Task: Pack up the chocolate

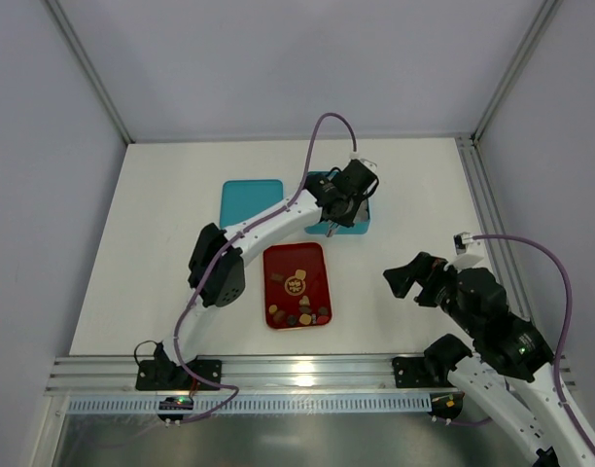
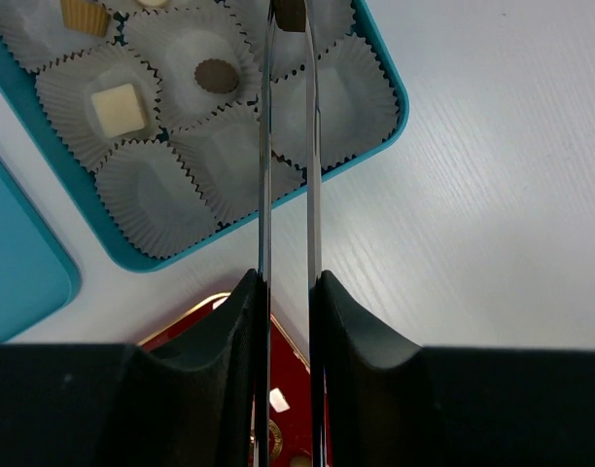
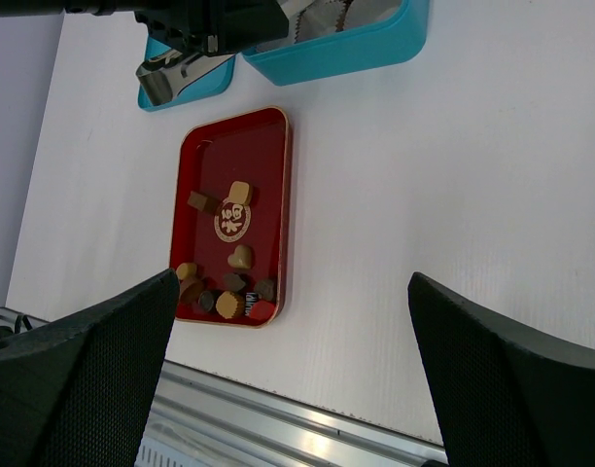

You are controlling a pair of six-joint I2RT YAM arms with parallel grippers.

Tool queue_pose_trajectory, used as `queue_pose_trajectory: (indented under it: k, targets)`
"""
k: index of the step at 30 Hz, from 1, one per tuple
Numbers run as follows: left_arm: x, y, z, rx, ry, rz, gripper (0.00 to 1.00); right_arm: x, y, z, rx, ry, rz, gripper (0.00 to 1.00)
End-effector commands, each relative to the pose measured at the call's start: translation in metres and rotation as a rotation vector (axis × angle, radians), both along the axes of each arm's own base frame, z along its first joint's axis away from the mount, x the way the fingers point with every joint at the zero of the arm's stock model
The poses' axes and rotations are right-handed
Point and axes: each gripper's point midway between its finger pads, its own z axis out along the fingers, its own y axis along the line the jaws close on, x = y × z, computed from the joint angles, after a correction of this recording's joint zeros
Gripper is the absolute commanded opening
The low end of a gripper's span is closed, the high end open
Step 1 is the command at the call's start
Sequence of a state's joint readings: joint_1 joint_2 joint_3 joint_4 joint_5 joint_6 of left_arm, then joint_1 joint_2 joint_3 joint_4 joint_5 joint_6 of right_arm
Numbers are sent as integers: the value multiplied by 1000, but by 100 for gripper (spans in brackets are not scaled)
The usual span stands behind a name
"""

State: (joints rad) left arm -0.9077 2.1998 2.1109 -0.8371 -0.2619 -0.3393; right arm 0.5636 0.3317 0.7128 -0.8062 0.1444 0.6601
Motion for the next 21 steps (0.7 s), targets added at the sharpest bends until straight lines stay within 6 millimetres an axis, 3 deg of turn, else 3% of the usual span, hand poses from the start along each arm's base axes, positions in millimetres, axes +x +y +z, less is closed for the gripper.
queue_pose_trajectory:
  k: [1, 13, 21]
  targets:
    - [21, -16, 28, -90, -100, 18, 22, -2, -3, 12, 14, -32, -10, 100]
    - [25, -16, 11, -61, -91, 18, 32, -3, 0, 7, 12, -20, 8, 100]
    - [25, -12, 15, -57, -97, 20, 37, -3, 0, 5, 11, -18, 11, 100]
